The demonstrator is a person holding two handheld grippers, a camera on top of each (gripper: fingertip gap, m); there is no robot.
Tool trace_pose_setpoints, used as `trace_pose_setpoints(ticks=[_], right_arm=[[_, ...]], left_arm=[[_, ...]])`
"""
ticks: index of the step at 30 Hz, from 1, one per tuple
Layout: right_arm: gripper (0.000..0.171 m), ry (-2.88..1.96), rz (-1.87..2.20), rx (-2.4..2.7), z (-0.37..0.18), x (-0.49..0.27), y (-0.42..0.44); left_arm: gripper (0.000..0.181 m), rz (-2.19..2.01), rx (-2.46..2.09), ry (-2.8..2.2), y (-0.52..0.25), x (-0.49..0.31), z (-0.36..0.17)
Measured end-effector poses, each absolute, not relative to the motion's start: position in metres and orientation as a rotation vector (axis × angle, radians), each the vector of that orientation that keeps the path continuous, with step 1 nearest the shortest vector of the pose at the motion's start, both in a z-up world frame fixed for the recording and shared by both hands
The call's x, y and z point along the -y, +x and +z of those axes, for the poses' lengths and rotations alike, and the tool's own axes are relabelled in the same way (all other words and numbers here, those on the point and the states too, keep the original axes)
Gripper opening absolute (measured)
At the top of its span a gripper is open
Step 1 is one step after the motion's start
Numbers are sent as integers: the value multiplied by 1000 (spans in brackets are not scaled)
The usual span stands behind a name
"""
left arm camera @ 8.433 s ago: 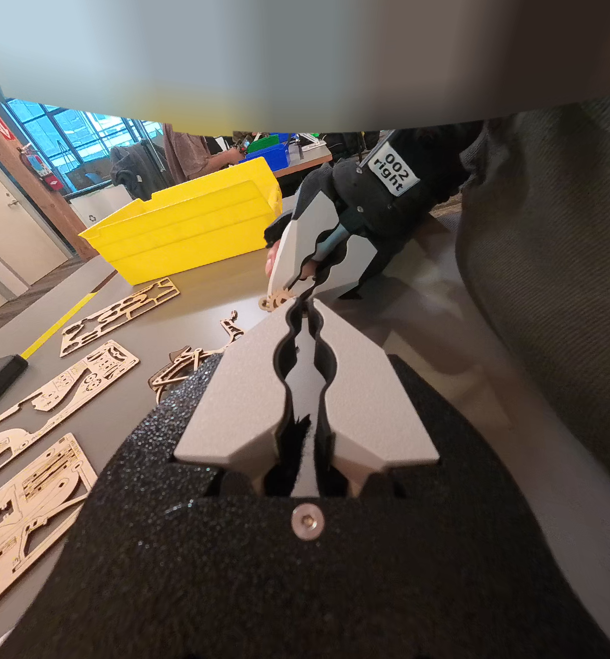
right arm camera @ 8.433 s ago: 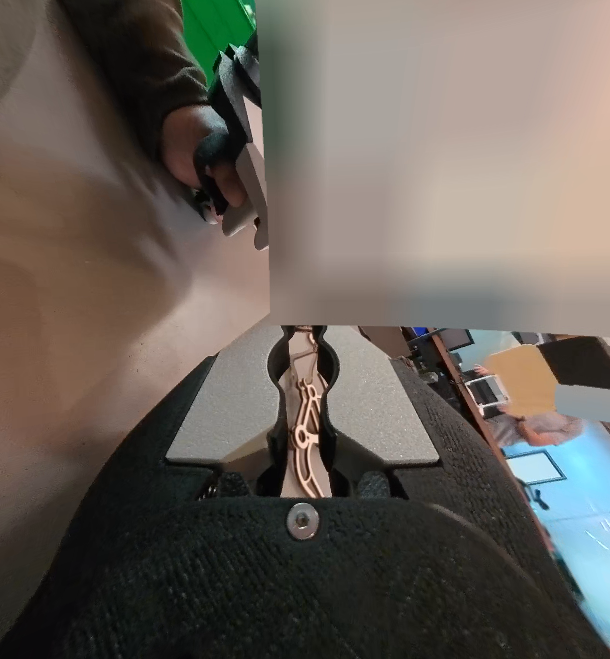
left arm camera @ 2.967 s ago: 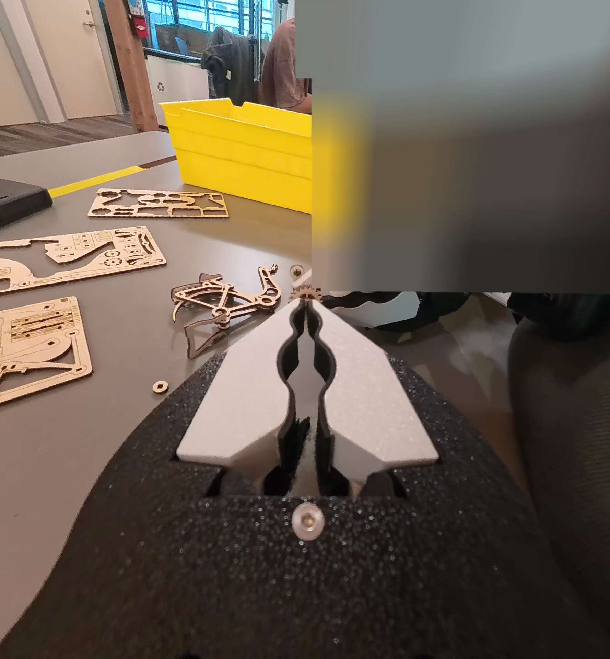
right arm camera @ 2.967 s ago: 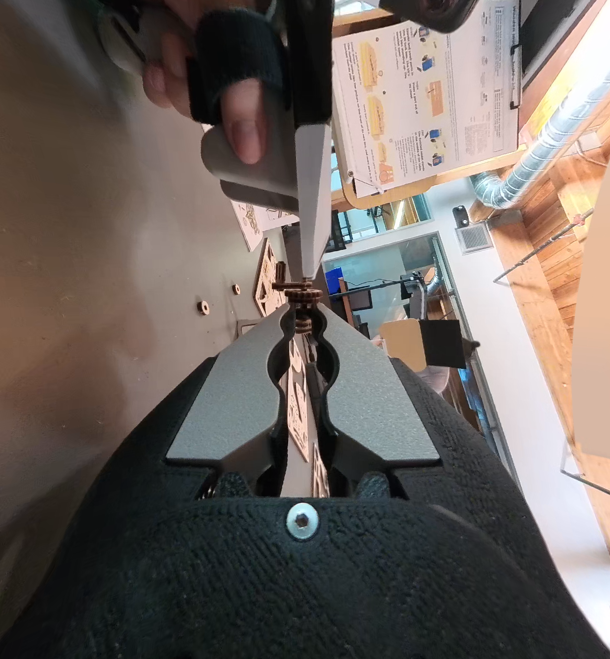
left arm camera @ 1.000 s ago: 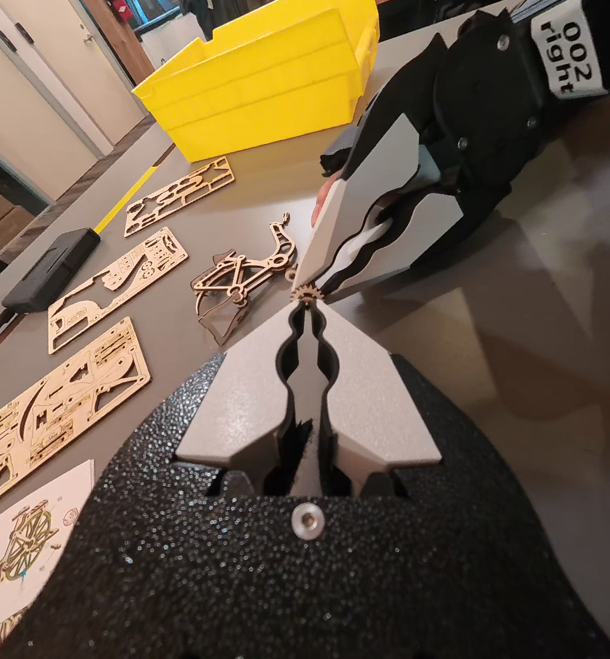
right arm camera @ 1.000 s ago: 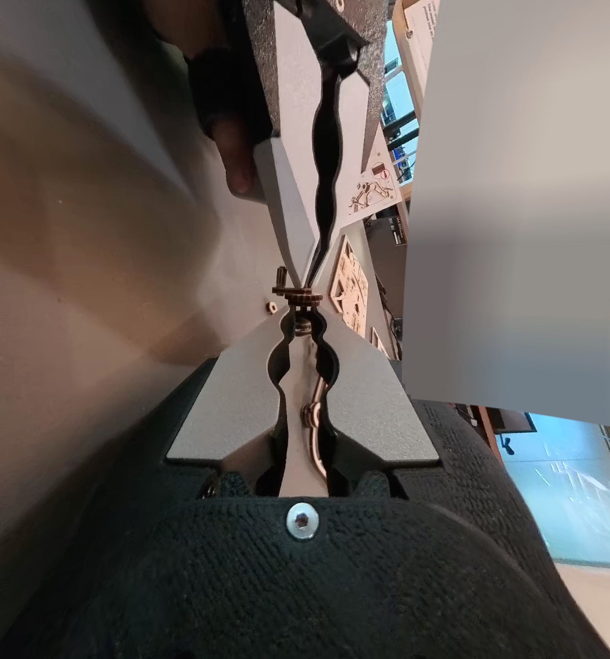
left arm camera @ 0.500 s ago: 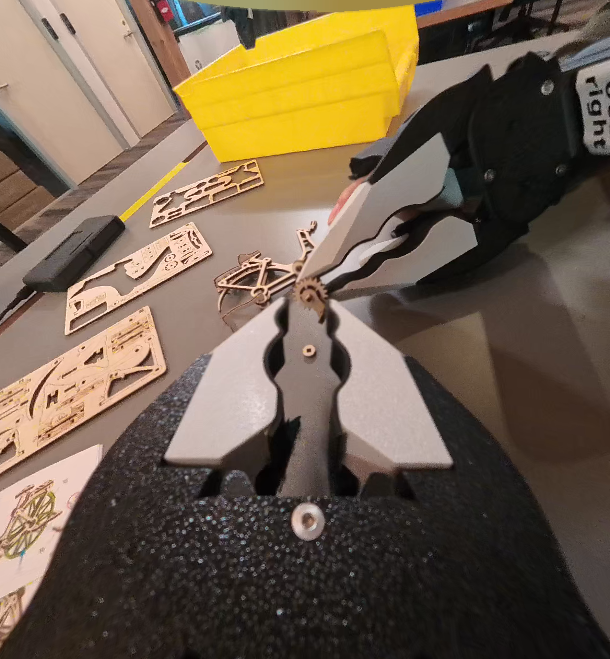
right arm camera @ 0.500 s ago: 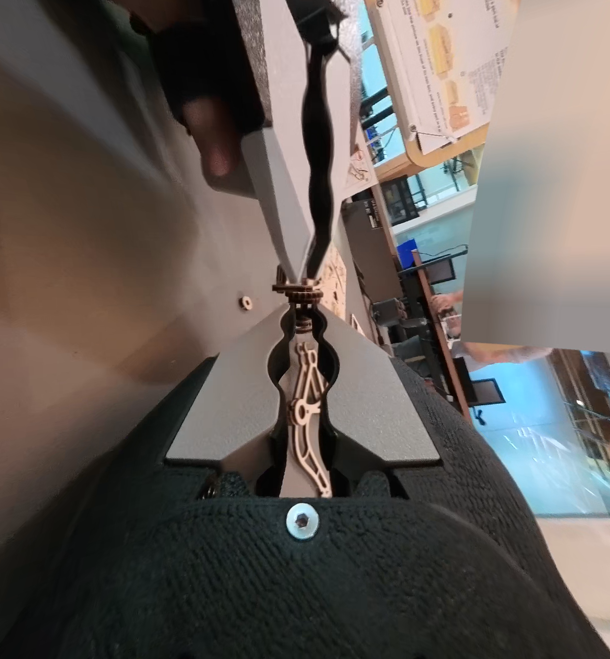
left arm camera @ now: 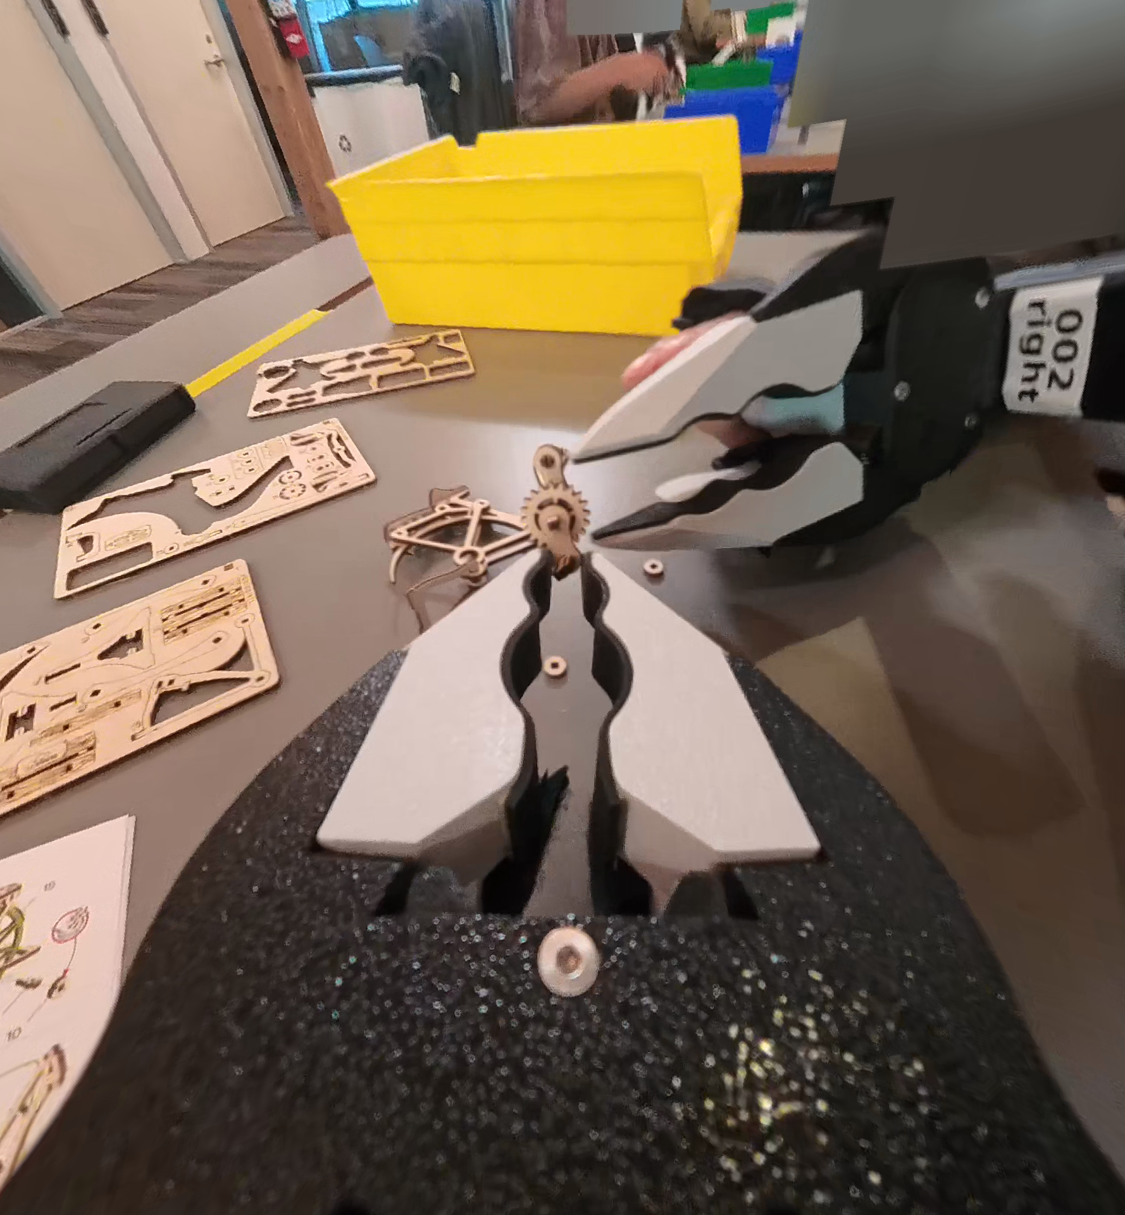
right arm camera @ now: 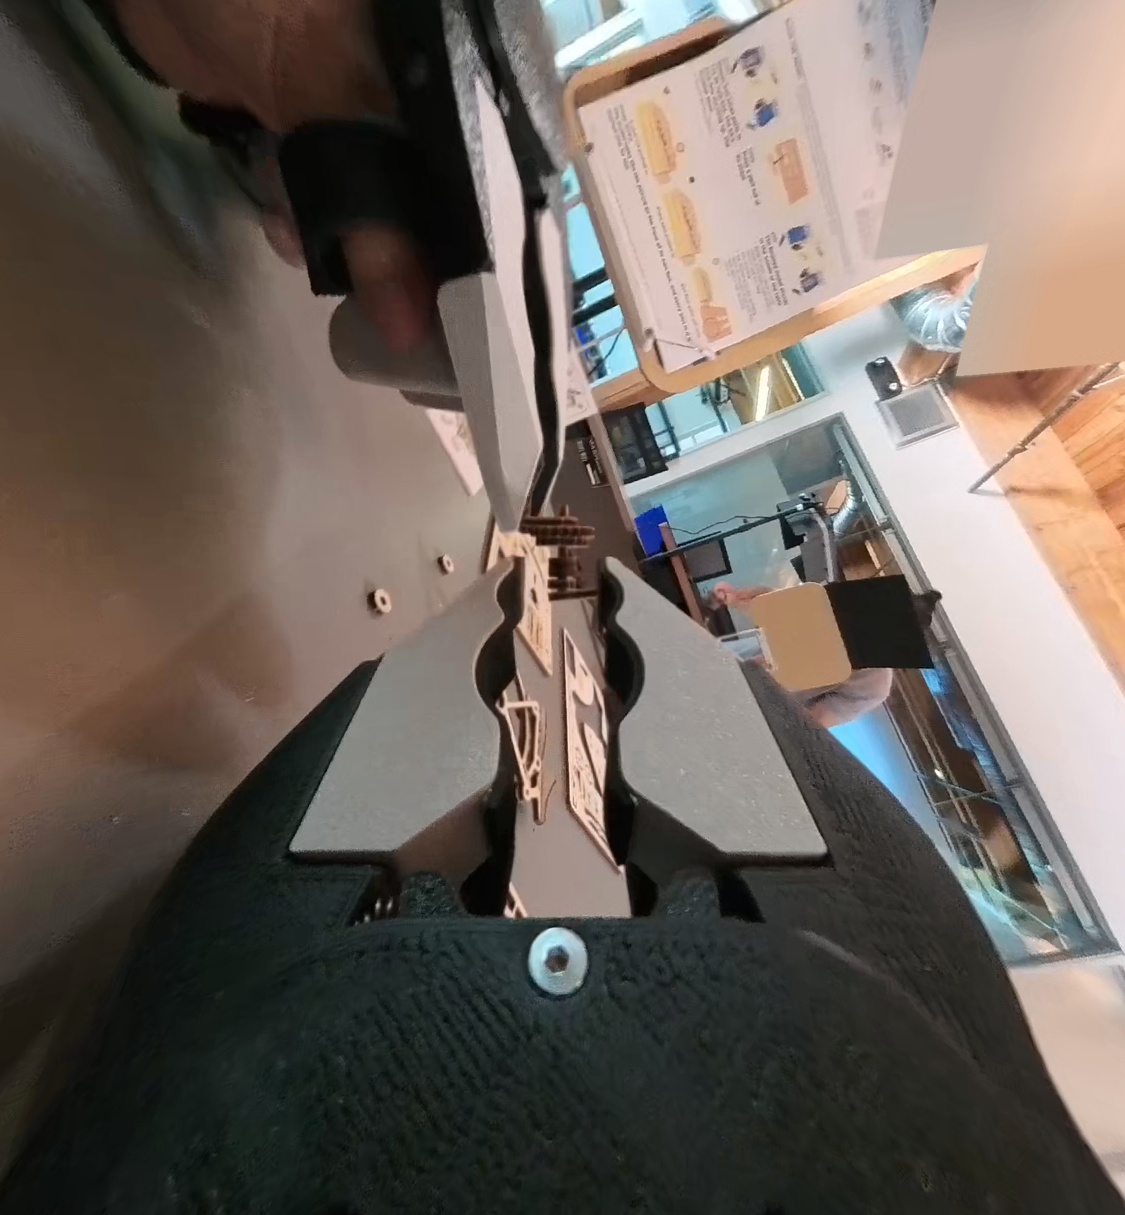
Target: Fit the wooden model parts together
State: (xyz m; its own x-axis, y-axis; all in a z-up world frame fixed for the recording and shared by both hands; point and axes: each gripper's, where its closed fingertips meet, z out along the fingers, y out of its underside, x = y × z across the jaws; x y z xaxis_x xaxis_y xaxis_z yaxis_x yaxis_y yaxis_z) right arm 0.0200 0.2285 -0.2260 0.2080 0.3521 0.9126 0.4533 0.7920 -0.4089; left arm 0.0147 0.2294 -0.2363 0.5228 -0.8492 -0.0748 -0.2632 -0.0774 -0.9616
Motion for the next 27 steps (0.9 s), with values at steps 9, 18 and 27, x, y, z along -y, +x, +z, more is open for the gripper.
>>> trace_pose_setpoints(ticks=[9,18,27], right_arm=[[23,-743,-15,1310,-210,-237,31],[28,-730,300,1318,-202,-212,27],[34,-854,466,1208,-190,-227,37]], left_arm=[[6,-991,-802,-1613,3,-231,-217],[6,-1260,-804,-1538,8,-217,-207],[6,-1388,-776,-1530,10,-212,-206]])
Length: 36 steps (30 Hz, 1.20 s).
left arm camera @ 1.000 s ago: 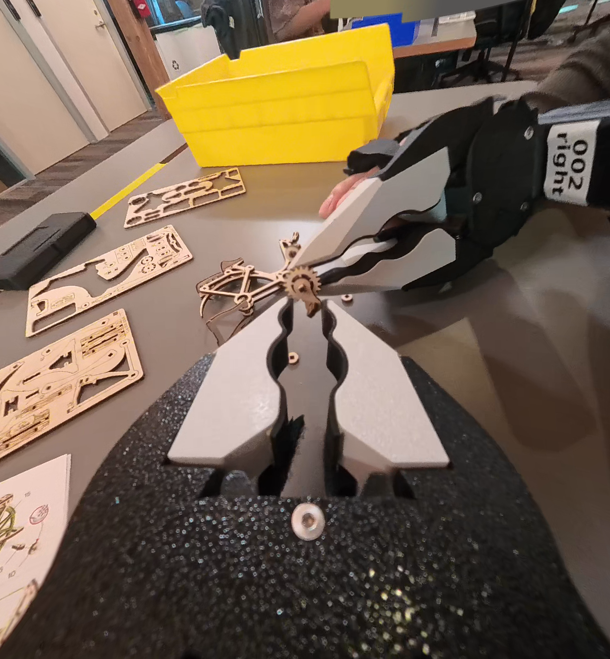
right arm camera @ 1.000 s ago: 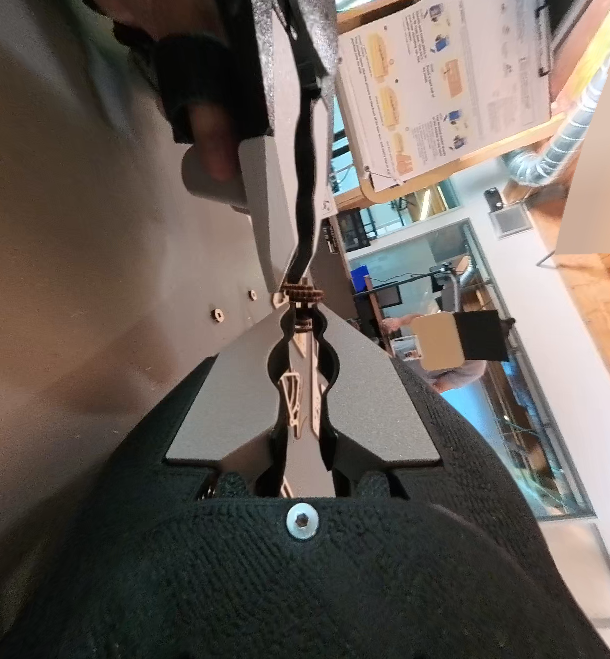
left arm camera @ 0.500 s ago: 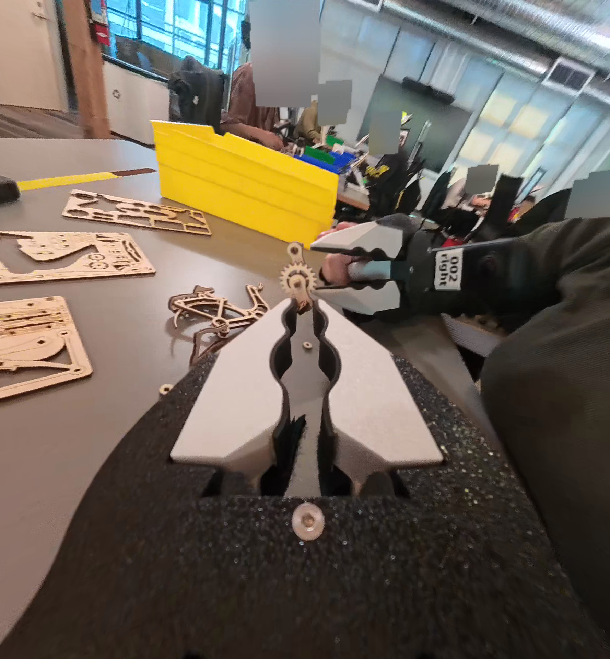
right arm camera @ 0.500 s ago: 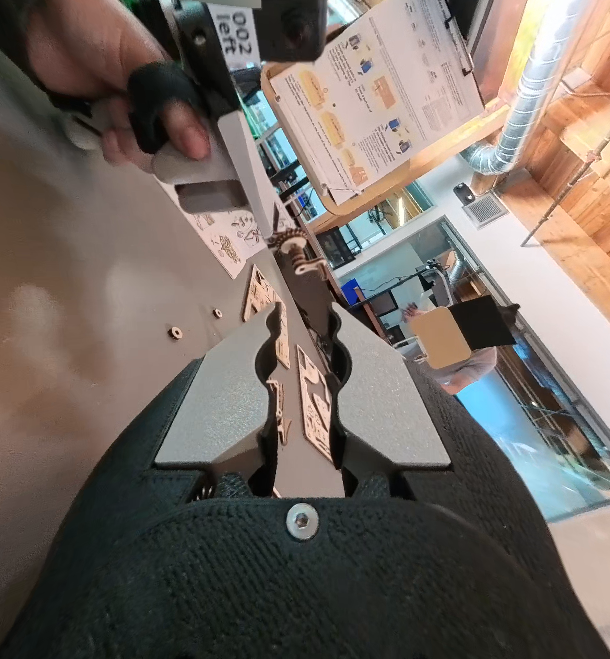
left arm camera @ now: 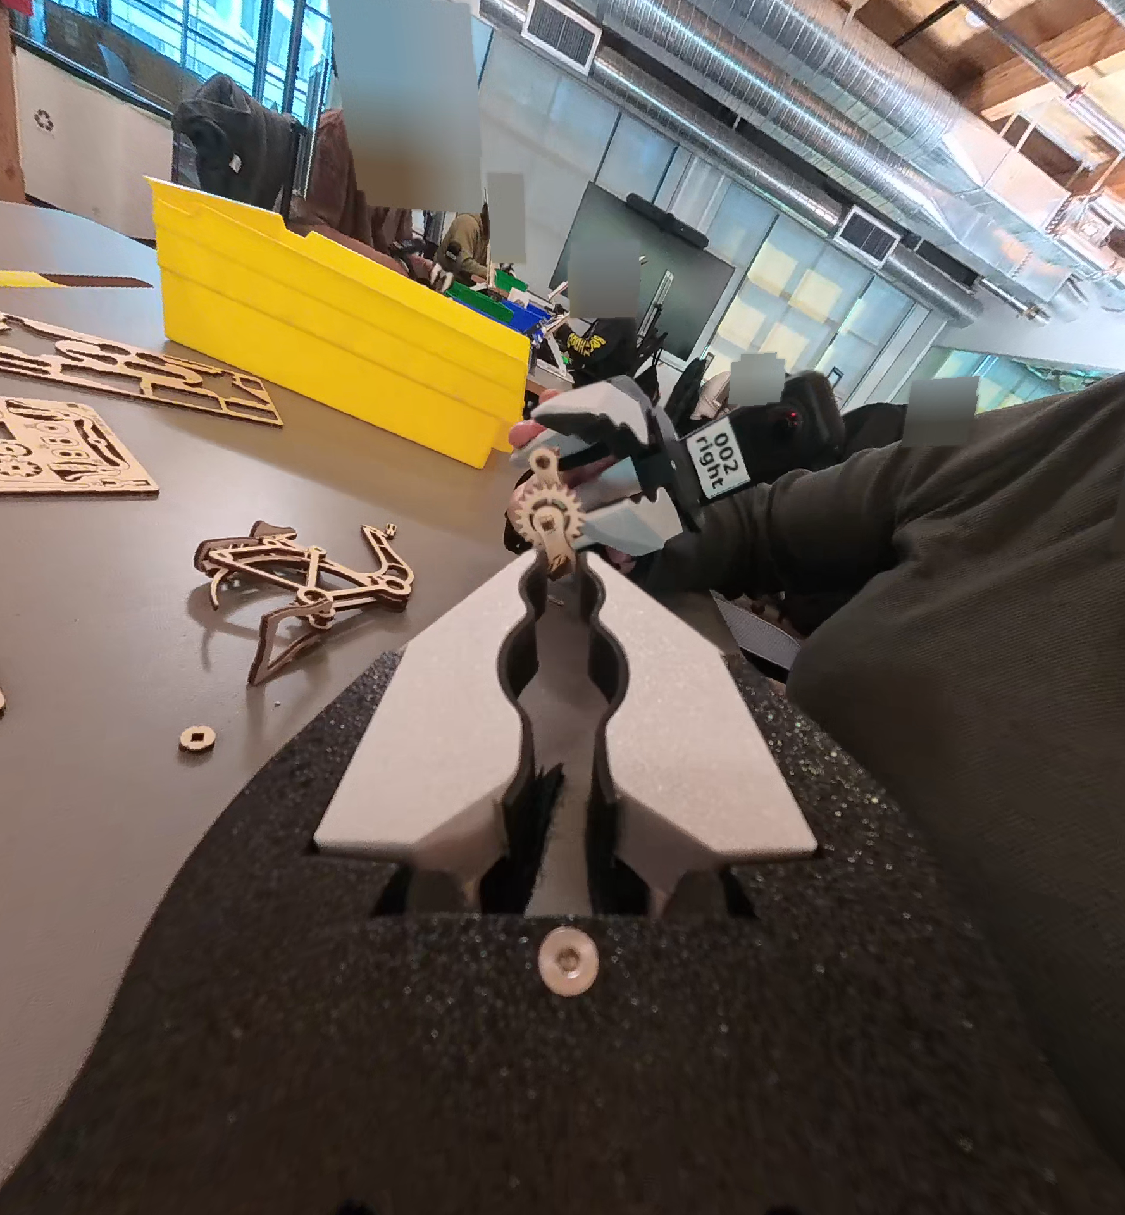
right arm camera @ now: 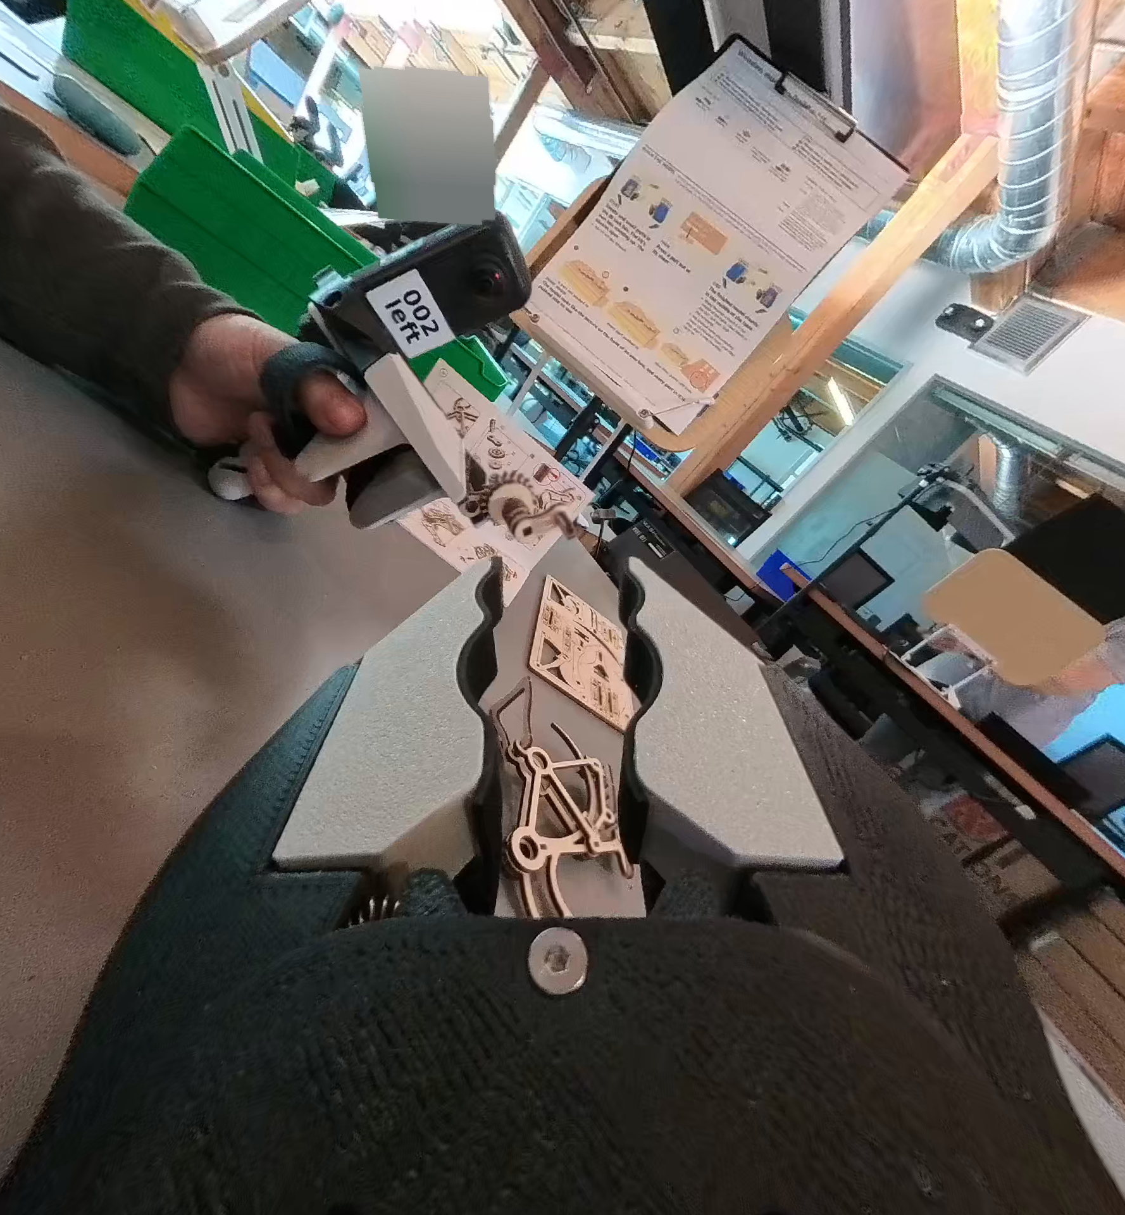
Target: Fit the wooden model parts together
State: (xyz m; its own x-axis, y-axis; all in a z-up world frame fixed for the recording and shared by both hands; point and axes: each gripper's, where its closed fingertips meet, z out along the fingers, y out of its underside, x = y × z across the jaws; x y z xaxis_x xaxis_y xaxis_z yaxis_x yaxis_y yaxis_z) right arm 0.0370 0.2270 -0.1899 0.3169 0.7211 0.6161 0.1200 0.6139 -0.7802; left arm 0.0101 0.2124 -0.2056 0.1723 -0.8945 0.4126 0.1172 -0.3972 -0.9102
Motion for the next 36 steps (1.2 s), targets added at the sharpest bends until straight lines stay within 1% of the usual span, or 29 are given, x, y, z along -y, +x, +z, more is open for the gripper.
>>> trace_pose_setpoints(ticks=[36], right_arm=[[28,-855,446,1236,-196,-229,34]], left_arm=[[6,-1411,-763,-1582,11,-214,-211]])
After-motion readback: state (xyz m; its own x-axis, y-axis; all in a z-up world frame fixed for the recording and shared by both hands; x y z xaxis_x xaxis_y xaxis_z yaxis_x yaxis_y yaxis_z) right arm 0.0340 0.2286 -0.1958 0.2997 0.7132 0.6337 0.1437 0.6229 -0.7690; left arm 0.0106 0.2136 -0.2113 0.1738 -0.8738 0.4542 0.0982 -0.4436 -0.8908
